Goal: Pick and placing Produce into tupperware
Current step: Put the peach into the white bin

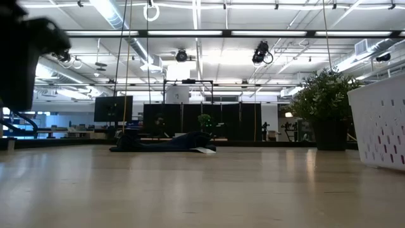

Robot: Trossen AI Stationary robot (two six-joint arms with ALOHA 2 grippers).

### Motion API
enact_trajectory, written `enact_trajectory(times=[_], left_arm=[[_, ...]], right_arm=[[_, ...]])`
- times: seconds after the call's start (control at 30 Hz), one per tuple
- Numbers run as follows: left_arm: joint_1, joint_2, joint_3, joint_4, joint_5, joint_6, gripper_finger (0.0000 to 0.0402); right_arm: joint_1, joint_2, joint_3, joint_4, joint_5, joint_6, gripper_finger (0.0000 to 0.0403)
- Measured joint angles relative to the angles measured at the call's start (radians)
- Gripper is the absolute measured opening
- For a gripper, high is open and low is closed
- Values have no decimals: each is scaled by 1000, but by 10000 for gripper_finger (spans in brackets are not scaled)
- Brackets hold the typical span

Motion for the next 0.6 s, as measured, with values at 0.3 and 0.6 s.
enact_trajectory(times=[0.3, 0.6], left_arm=[[3, 97, -1, -28, 19, -87, 198], [-12, 97, 0, -43, 28, -172, 189]], right_arm=[[3, 0, 0, 2, -1, 0, 111], [3, 0, 0, 3, -2, 0, 111]])
